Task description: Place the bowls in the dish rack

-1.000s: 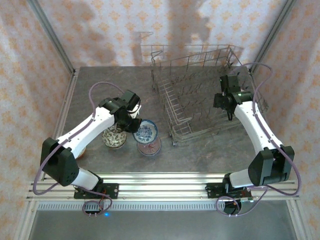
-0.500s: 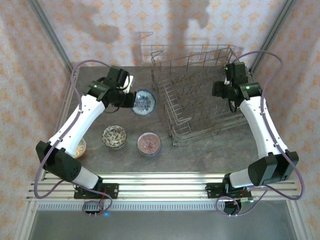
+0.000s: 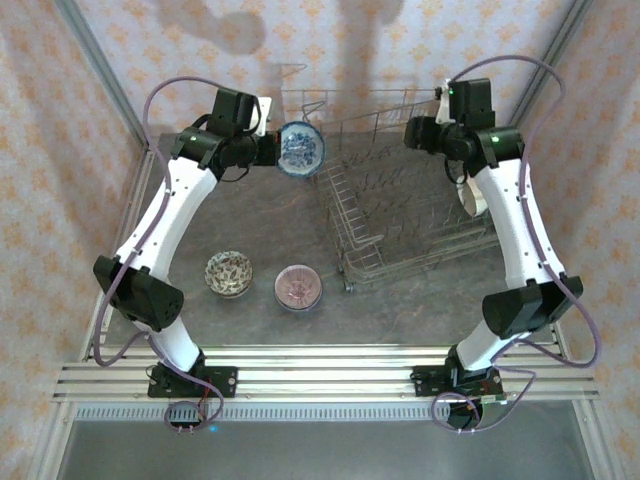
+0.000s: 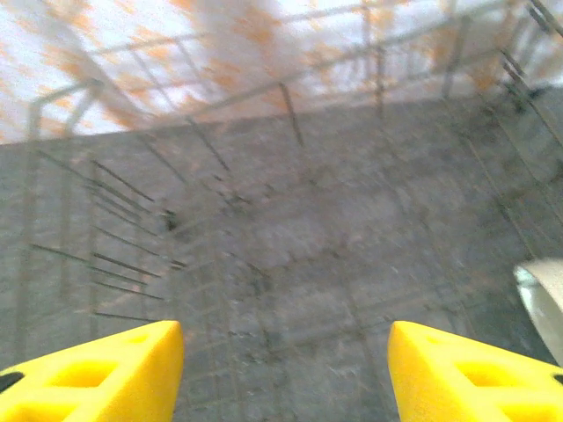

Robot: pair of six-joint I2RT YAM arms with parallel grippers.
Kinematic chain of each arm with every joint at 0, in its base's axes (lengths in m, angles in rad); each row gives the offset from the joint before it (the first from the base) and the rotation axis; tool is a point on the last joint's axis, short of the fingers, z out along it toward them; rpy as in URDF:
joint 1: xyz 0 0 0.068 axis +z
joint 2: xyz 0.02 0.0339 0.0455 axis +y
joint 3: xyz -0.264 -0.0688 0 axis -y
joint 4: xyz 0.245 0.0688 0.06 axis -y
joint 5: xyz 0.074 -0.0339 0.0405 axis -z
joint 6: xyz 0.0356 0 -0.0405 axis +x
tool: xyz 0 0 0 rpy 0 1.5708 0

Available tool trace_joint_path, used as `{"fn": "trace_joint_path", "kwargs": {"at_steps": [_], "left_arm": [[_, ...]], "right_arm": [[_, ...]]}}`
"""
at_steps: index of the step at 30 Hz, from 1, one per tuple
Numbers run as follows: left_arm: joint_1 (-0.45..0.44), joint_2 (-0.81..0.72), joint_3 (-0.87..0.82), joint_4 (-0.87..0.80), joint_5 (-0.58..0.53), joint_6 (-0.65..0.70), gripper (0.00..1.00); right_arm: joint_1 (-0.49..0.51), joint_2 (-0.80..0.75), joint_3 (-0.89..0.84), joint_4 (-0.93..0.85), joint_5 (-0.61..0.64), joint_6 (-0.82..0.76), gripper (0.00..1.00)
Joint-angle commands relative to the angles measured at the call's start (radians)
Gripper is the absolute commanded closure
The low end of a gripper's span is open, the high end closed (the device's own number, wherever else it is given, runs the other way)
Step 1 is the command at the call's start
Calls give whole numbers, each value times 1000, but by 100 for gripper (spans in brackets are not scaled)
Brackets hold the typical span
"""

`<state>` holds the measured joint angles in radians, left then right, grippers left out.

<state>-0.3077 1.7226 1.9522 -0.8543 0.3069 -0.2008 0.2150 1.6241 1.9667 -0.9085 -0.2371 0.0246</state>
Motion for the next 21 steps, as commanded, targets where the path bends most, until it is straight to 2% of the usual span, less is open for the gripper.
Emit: {"fn": "trace_joint_path", "kwargs": {"at_steps": [1, 5, 11, 21], "left_arm": [[-20, 33, 98, 98, 56, 0, 100], [-64, 93, 192, 90, 72, -1, 100], [-122, 152, 259, 107, 60, -23, 100], [-212, 226, 349, 106, 28, -113, 100]], "right_arm": [[62, 14, 74, 4, -62, -52, 38], [136, 39, 119, 19, -121, -104, 39], [155, 44, 129, 39, -226, -142, 43], [144, 28, 125, -52, -131, -207, 53]]}}
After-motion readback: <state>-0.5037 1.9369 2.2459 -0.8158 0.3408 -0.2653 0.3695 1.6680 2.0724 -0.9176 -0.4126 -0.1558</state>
